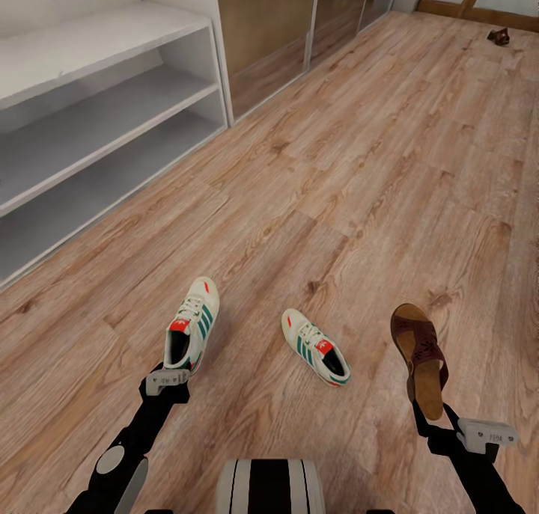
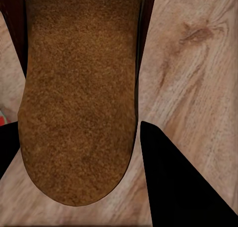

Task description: Pick up the two gym shoes and the two sandals from the corridor floor and place them onto the hallstand (shoe rack) in the corridor, making sure they are on the rack and not on the floor. Arrange them so the two gym shoes are next to each other and the two sandals are next to each other.

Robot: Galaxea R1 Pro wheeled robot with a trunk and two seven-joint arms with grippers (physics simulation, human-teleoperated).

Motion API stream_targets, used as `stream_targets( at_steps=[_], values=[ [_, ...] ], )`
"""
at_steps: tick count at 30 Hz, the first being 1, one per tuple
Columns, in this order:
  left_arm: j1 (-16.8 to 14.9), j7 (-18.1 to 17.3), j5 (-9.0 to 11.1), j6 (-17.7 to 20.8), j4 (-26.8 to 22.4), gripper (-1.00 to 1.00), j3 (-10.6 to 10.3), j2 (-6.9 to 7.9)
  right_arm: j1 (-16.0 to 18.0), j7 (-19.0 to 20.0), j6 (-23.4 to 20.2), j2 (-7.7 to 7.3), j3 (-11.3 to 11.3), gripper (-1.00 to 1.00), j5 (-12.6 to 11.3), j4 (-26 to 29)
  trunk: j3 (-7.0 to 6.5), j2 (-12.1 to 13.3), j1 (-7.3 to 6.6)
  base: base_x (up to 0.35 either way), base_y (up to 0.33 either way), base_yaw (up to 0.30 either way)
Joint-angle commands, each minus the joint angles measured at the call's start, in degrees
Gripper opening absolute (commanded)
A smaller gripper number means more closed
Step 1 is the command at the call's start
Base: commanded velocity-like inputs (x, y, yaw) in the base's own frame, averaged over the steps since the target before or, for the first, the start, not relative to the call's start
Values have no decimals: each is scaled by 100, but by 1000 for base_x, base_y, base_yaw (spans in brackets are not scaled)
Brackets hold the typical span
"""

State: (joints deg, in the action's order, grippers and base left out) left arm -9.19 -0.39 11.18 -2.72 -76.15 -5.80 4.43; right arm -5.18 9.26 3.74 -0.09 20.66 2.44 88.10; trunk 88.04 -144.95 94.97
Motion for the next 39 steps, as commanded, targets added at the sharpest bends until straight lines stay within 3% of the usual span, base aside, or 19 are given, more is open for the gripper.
stream_targets(
  at_steps=[1,20,39],
  values=[
    [-1,5,-2,0,4,-100,0,1,0,2,-2,0,0,-100,-18,1,-6,0,0,-52,0,0],
    [0,12,4,0,30,-100,0,-3,0,3,12,0,-9,-100,-11,-74,-27,0,0,-37,51,11],
    [-1,13,-2,0,30,-100,-1,-3,3,-11,13,0,-11,-100,-19,-83,-48,0,0,-18,32,249]
  ],
)
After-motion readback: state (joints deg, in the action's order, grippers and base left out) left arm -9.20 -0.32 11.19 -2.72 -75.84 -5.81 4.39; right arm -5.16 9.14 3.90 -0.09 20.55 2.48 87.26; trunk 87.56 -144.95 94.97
